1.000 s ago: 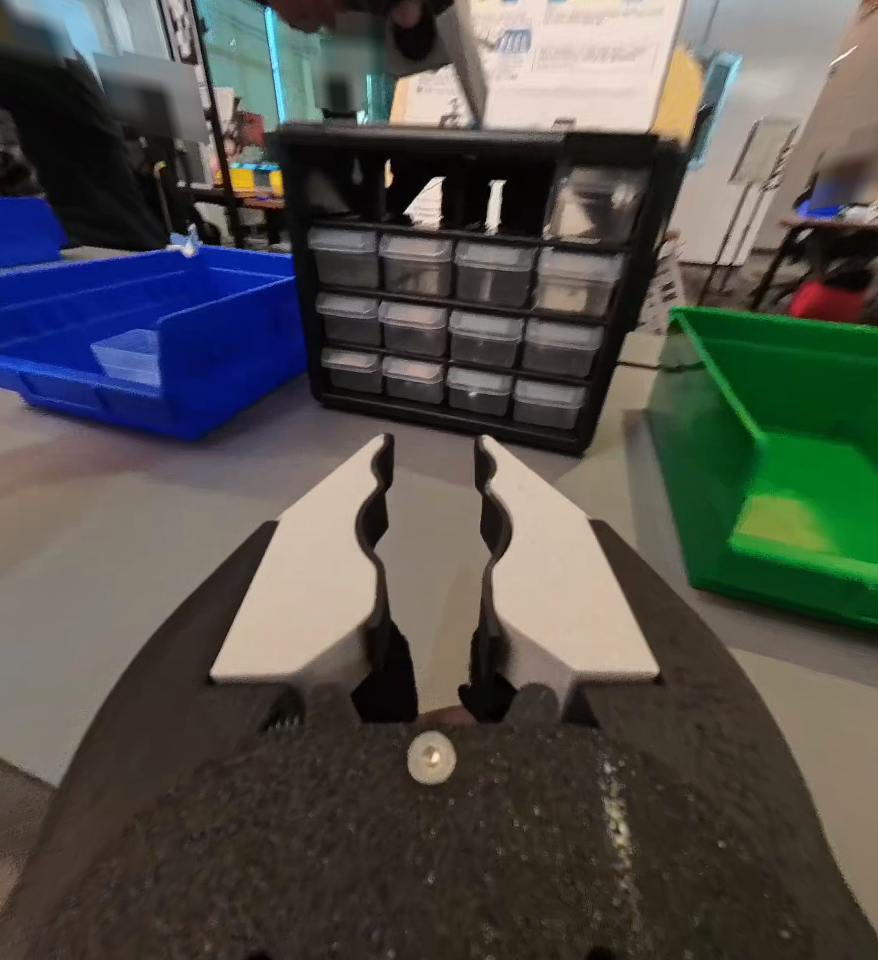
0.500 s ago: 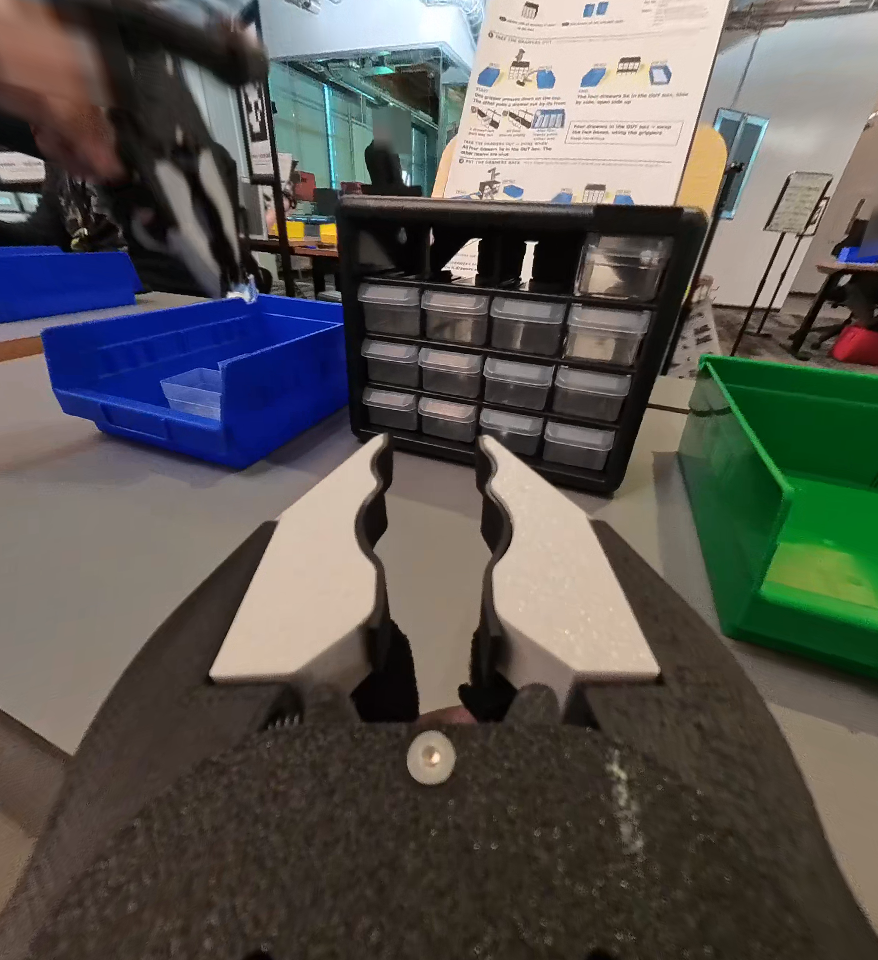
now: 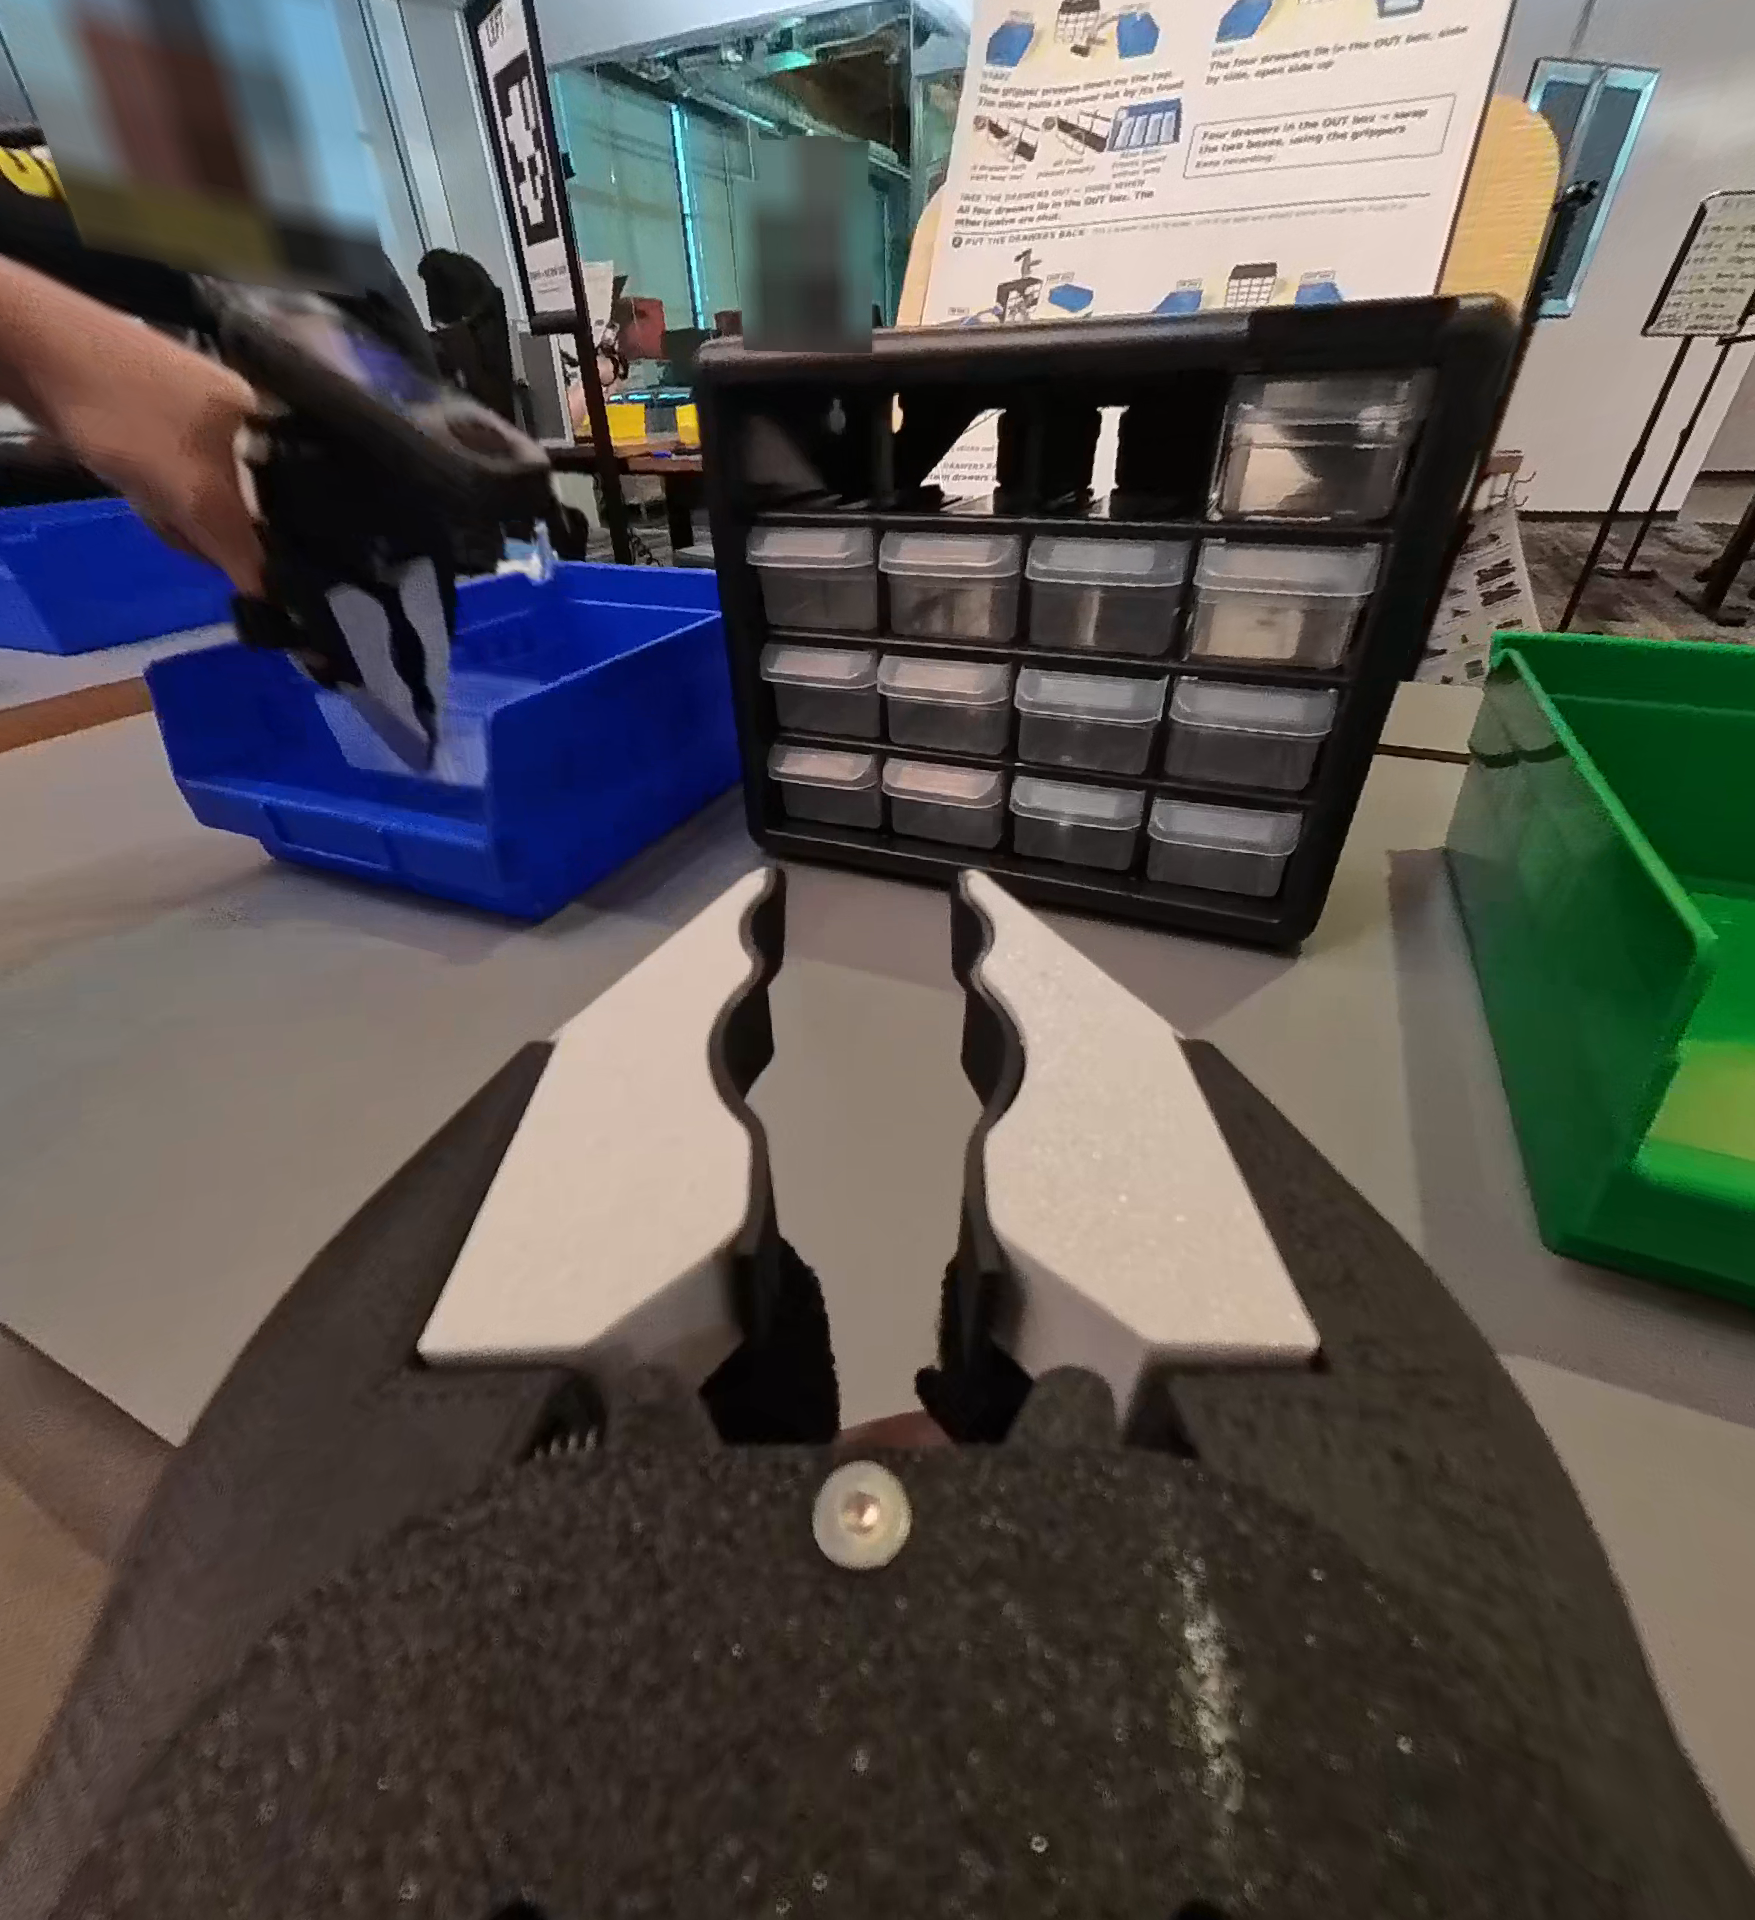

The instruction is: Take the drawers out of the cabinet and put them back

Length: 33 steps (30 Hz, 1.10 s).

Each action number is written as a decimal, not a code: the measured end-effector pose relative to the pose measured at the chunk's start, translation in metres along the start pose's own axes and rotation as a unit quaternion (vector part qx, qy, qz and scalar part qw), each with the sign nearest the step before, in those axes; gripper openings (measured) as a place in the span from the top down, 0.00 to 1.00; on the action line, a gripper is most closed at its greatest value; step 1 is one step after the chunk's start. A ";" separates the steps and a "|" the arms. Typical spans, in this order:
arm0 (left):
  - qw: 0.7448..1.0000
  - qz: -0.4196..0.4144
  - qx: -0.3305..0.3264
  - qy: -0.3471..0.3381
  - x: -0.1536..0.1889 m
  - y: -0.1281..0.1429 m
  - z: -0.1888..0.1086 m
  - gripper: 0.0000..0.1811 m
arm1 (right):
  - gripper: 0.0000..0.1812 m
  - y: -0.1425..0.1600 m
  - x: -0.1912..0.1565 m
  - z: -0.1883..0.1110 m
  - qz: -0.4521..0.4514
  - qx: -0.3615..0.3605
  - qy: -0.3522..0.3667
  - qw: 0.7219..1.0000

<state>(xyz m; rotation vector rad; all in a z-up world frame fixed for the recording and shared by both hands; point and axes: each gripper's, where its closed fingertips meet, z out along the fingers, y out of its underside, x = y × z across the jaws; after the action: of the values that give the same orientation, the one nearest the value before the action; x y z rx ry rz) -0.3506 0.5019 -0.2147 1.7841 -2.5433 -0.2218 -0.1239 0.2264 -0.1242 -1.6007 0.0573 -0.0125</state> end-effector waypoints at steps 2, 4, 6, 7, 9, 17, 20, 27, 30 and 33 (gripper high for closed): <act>0.999 0.009 0.017 -0.030 0.000 0.007 -0.026 1.00 | 0.83 0.003 0.000 0.000 -0.007 -0.007 -0.001 1.000; 0.995 0.023 0.053 -0.078 -0.002 0.006 -0.058 1.00 | 0.83 0.011 0.000 0.001 -0.011 -0.022 -0.007 1.000; 0.989 0.056 0.086 -0.109 0.007 -0.004 -0.090 1.00 | 0.83 0.024 -0.005 0.003 0.000 -0.058 -0.031 0.998; 0.984 0.080 0.105 -0.121 0.013 -0.015 -0.104 1.00 | 0.82 0.029 -0.008 0.004 0.008 -0.075 -0.047 0.996; 0.971 0.142 0.138 -0.130 0.035 -0.048 -0.123 1.00 | 0.80 0.039 -0.017 0.002 0.018 -0.112 -0.080 0.990; 0.893 0.427 0.083 -0.117 0.121 -0.182 -0.073 1.00 | 0.76 0.031 -0.029 -0.020 -0.016 -0.146 -0.104 0.984; 0.868 0.485 0.052 -0.092 0.134 -0.213 -0.040 1.00 | 0.76 0.030 -0.023 -0.030 -0.029 -0.150 -0.097 0.983; 0.846 0.530 0.036 -0.042 0.143 -0.254 -0.011 1.00 | 0.75 0.055 0.008 -0.047 -0.015 -0.185 -0.057 0.981; 0.841 0.539 0.028 -0.046 0.141 -0.263 -0.013 1.00 | 0.72 0.062 0.010 -0.046 -0.002 -0.192 -0.058 0.980; 0.848 0.527 0.008 -0.062 0.134 -0.264 -0.014 0.92 | 0.67 0.074 0.008 -0.042 0.006 -0.208 -0.054 0.977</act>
<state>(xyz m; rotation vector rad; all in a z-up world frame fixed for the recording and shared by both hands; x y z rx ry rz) -0.1489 0.2871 -0.2439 0.1615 -3.1399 -0.2593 -0.1196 0.1818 -0.1974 -2.0165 -0.0174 0.1020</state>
